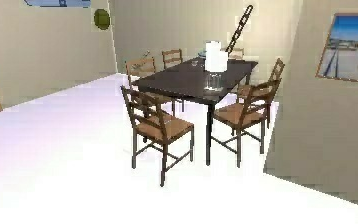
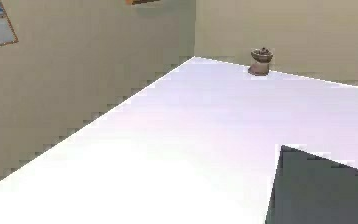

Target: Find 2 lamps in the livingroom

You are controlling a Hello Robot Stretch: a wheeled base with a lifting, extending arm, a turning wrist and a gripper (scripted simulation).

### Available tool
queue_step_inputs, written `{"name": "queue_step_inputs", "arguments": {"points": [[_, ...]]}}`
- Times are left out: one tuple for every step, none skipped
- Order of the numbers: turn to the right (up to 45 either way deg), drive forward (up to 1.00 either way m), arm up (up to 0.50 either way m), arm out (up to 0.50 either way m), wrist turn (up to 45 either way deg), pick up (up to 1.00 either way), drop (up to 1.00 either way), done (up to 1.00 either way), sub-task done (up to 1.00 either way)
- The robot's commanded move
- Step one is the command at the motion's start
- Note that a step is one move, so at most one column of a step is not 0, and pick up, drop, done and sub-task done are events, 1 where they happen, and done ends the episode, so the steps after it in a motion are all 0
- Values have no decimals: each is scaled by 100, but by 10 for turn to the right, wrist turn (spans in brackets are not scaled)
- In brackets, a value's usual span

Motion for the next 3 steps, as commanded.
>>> {"name": "queue_step_inputs", "arguments": {"points": [[300,0,0,0,0,0,0,0,0],[0,100,0,0,0,0,0,0,0],[-30,0,0,0,0,0,0,0,0]]}}
